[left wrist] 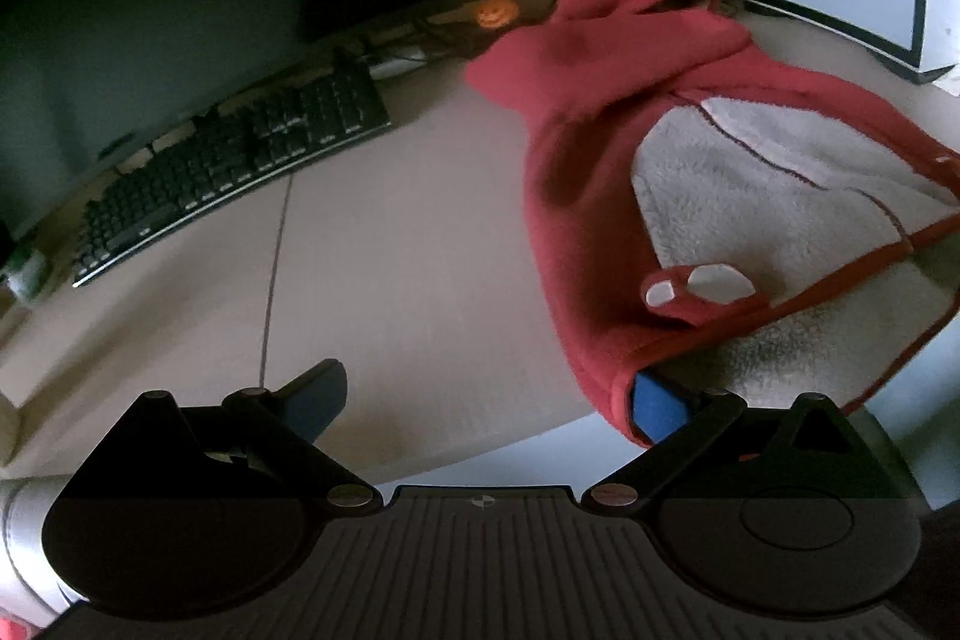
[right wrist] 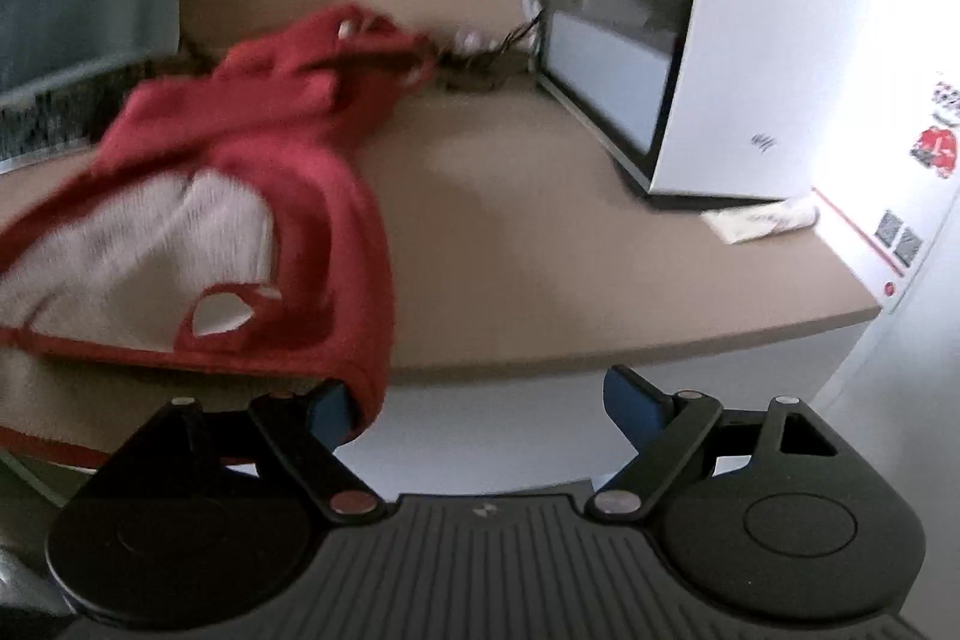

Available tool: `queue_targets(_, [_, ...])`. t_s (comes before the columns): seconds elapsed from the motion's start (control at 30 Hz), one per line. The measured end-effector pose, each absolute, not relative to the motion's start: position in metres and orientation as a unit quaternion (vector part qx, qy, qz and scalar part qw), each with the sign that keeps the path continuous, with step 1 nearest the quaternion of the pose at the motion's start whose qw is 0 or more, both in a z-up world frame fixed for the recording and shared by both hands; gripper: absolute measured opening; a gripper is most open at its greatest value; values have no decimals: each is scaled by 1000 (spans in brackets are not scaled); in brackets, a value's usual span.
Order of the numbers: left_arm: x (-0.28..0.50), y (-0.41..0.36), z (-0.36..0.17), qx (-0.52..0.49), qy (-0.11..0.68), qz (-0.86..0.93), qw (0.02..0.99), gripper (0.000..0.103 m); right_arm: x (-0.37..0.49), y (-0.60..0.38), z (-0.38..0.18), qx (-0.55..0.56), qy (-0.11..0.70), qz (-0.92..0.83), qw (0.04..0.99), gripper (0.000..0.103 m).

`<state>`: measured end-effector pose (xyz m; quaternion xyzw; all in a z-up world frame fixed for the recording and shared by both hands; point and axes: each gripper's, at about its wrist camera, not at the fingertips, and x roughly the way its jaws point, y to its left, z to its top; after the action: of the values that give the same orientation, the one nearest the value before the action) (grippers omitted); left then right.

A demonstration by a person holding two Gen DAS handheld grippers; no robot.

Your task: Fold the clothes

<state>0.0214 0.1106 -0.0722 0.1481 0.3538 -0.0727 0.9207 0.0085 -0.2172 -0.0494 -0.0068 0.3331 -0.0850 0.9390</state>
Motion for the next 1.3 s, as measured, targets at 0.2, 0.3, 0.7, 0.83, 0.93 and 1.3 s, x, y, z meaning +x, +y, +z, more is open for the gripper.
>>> queue_targets(0.2, [25,120,-58,134,397,-71,905,101,-21,-217,-17,-21,350,-45,936,85])
queue_targets(0.3, [11,130,-48,125,416,-86,897,101,-33,-222,-1,-25,361,-25,932,85])
queue_targets(0.7, [22,132,1,106,369,-130,914,102,29,-242,38,-16,316,-13,949,86])
queue_targets(0.83, [52,129,15,102,346,-121,925,102,68,-248,48,-25,299,-11,954,88])
queue_targets(0.93, [75,122,22,104,332,-110,931,102,97,-253,54,-39,291,-7,956,88])
queue_targets(1.3, [168,89,31,125,317,-66,938,102,201,-270,37,-54,300,12,952,88])
